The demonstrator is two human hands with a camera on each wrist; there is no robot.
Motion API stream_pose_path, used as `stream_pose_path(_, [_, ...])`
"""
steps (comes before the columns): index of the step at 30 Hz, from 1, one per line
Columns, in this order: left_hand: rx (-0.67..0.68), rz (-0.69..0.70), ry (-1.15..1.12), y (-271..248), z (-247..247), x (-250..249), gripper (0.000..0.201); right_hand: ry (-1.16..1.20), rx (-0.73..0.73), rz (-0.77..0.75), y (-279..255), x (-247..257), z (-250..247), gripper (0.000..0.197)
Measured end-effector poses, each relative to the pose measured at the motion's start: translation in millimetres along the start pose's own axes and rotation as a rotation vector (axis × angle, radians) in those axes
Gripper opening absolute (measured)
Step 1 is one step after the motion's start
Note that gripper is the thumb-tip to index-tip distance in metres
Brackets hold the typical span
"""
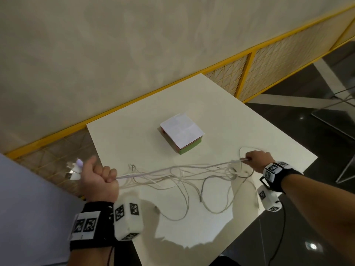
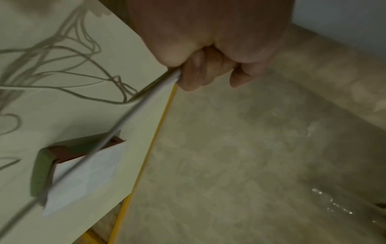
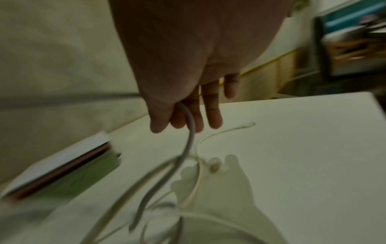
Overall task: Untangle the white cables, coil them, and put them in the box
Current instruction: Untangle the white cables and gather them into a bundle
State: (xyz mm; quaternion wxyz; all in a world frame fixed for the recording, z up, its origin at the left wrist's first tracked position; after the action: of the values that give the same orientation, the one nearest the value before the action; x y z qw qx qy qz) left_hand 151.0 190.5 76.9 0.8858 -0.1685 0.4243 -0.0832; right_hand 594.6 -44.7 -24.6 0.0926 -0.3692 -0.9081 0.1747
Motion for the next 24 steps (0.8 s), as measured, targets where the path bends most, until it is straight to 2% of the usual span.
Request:
stream_pose_path(2, [-0.017,0.017,-0.046,4,-1,-13,0.051,0.236,0.001,0.135,4,-30,-4,0.035])
stream_pose_path(6, [-0.025,0.026,-0.082,7,-3,-20,0.058,1.021,-0.146,0.333,7,-54,-16,0.018])
stream_pose_path(8, [-0.048,0.025,-0.107,10,-7,-19,0.054,1.196,-0.208,0.367,9,-55,-30,0.026])
stream_pose_path(10, [-0.083,0.021,-0.137,14,-12,-20,0.053,1.142,-0.236,0.340,11,-53,-51,0.036])
stream_pose_path(12, [-0.124,0.022,-0.171,20,-18,-26,0.053,0.835,-0.249,0.242,15,-49,-76,0.039])
stream_pose_path(15, [-0.168,0.031,-0.223,28,-27,-34,0.053,0.399,-0.189,0.063,21,-34,-85,0.024])
stream_pose_path(17, [-0.161,0.015,-0.222,31,-29,-32,0.049,0.261,-0.162,-0.008,22,-21,-75,0.013])
stream_pose_path(19, [-0.150,-0.003,-0.219,32,-31,-26,0.049,0.164,-0.146,-0.030,23,-11,-61,0.012])
stream_pose_path(24, [-0.120,-0.031,-0.217,29,-29,-24,0.054,0.123,-0.003,-0.060,18,8,-31,0.060])
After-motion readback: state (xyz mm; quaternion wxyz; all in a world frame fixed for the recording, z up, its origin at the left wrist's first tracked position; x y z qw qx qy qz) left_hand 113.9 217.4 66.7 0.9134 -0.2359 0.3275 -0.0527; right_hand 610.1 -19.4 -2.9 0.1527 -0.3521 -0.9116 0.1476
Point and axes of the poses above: each hand's wrist, its own y-axis towards the middle knuckle, its own z-axis out of the palm, x = y × z, the point moved 7 cm from there along y, towards the middle knuckle, and after that the axes turned 3 degrees about -y, right-handed, at the moved point
